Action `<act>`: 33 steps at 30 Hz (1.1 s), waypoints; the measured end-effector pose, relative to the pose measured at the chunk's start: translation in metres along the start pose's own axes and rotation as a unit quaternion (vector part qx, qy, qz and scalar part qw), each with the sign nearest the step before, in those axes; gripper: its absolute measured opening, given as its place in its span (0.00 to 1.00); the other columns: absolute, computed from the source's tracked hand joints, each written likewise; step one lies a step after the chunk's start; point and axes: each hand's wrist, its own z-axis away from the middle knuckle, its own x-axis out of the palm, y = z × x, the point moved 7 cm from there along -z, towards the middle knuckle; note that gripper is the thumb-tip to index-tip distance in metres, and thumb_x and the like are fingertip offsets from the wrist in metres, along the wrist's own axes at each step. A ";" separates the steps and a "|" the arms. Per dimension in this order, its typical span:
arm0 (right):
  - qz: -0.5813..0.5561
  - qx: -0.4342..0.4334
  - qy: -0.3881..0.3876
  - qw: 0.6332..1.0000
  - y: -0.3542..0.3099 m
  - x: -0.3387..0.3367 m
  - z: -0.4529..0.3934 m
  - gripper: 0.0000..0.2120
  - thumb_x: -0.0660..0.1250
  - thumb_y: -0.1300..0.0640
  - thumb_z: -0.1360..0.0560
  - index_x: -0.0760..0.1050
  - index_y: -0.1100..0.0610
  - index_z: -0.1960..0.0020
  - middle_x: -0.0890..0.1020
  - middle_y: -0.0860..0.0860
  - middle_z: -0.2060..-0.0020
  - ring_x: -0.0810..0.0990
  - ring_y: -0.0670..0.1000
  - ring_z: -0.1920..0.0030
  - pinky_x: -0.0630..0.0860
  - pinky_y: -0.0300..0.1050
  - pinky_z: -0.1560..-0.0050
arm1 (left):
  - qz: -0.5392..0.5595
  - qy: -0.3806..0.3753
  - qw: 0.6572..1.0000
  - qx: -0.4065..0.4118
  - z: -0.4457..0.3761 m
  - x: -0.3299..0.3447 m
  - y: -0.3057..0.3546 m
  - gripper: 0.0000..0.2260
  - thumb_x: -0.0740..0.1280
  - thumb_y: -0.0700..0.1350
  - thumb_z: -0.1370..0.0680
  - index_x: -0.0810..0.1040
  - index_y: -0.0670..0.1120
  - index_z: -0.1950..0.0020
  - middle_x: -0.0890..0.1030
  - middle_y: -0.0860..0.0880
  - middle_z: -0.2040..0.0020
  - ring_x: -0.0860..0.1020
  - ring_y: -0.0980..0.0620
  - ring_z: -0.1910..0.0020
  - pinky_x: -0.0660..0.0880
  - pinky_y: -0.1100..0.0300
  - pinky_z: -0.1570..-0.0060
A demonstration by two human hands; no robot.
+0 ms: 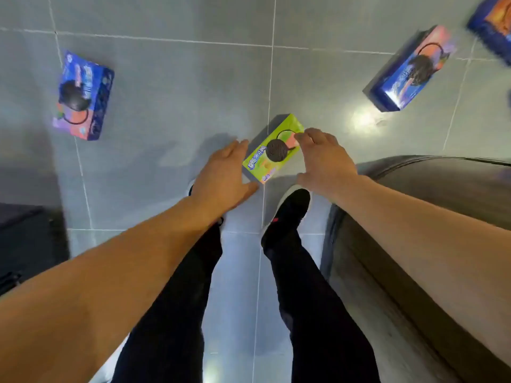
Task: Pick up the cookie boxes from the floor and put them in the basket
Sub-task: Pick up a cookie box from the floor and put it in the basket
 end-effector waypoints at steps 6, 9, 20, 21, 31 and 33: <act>0.048 -0.002 0.022 0.999 0.038 0.080 -0.081 0.48 0.73 0.57 0.32 0.47 0.49 0.21 0.51 0.52 0.22 0.53 0.60 0.23 0.57 0.54 0.26 | -0.005 0.005 1.000 -0.012 -0.071 0.094 -0.040 0.42 0.74 0.53 0.31 0.55 0.49 0.24 0.61 0.47 0.25 0.63 0.42 0.29 0.67 0.47 0.33; 0.122 -0.008 0.041 0.992 0.052 0.107 -0.116 0.52 0.72 0.57 0.30 0.38 0.44 0.22 0.42 0.49 0.21 0.43 0.59 0.22 0.46 0.57 0.23 | -0.034 0.031 0.999 -0.007 -0.104 0.129 -0.060 0.46 0.76 0.55 0.33 0.53 0.48 0.23 0.57 0.45 0.23 0.58 0.41 0.26 0.62 0.45 0.30; 0.196 -0.061 0.050 0.977 0.066 0.148 -0.199 0.53 0.73 0.63 0.32 0.40 0.43 0.23 0.42 0.49 0.22 0.47 0.63 0.23 0.67 0.65 0.33 | -0.068 0.074 0.994 -0.030 -0.162 0.207 -0.107 0.60 0.75 0.64 0.44 0.42 0.52 0.23 0.53 0.44 0.22 0.58 0.39 0.25 0.63 0.40 0.31; 0.185 -0.053 0.046 0.980 0.067 0.149 -0.198 0.52 0.73 0.65 0.33 0.43 0.43 0.23 0.45 0.49 0.22 0.51 0.63 0.25 0.74 0.62 0.40 | -0.073 0.093 0.992 -0.034 -0.162 0.205 -0.106 0.57 0.75 0.62 0.42 0.44 0.52 0.23 0.55 0.44 0.23 0.61 0.38 0.27 0.64 0.40 0.32; 0.045 0.011 0.054 0.997 0.023 0.067 -0.082 0.39 0.68 0.56 0.27 0.49 0.46 0.24 0.51 0.52 0.24 0.56 0.64 0.30 0.79 0.58 0.50 | -0.117 0.080 0.990 0.018 -0.072 0.085 -0.058 0.52 0.77 0.47 0.41 0.53 0.53 0.23 0.66 0.44 0.33 0.65 0.40 0.39 0.70 0.45 0.43; 0.039 0.022 0.060 0.997 0.005 0.034 -0.047 0.41 0.69 0.54 0.28 0.48 0.46 0.24 0.52 0.52 0.25 0.57 0.64 0.30 0.79 0.58 0.50 | -0.119 0.063 0.990 0.035 -0.042 0.046 -0.040 0.52 0.78 0.48 0.40 0.52 0.53 0.23 0.65 0.44 0.33 0.64 0.40 0.37 0.69 0.45 0.41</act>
